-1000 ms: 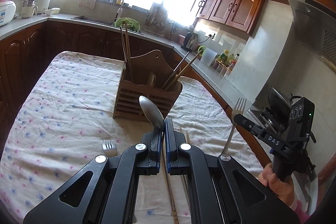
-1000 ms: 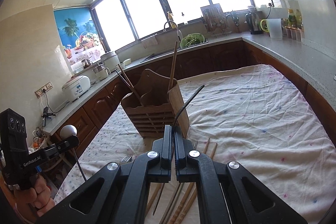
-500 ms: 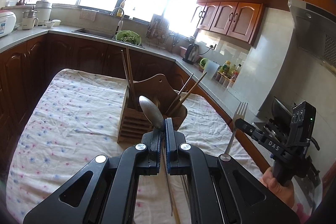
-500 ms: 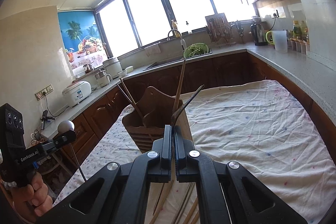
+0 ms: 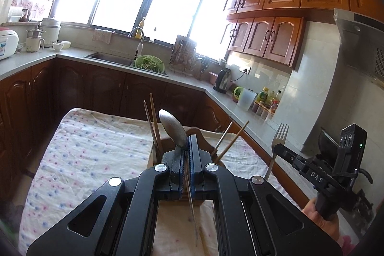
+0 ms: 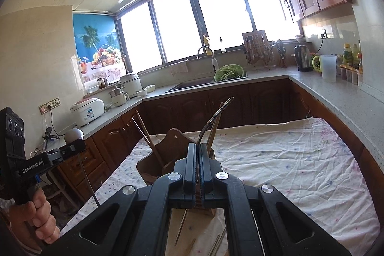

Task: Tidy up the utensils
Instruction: 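Lift the spoon and fork upright and lower them into the wooden holder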

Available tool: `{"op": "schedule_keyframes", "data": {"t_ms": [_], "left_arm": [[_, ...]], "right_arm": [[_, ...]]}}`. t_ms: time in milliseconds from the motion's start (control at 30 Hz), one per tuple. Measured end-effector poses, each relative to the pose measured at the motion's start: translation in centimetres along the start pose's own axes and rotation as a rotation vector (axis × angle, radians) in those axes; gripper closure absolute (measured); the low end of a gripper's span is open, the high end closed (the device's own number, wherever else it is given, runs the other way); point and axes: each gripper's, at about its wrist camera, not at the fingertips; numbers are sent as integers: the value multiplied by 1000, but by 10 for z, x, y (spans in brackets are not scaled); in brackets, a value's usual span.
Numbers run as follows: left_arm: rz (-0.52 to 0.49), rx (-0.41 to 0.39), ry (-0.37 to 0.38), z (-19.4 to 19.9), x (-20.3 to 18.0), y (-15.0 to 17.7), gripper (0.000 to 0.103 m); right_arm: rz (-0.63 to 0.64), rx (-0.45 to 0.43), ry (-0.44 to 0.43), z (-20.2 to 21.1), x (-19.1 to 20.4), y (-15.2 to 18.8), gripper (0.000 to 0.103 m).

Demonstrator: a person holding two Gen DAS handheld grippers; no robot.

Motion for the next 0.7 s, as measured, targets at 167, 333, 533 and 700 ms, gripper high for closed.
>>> {"op": "schedule_keyframes", "data": {"t_ms": [167,333,533,700], "left_arm": [[-31,-92,-12,-23,2,-22,101],[-75,-180,-49,-53,3,-33,101],[-103,-177,-83,-92,8,-12,101],[-118,-156,-91,-105,13,20,101]], "right_arm": [[60,-64,-12,-25,9,-13,101],[121,-102,-19,-56,20,-19,101],[188,-117,-25,-85,28,-3,101],[200,-93,-29,-95,26,23,101]]}}
Point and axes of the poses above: each gripper's, at about its wrist camera, not at the fingertips, and z roughly against the way its jaws point, x to its left, y to its underside, and after that the axes turned 15 degrees about -x, right-handed
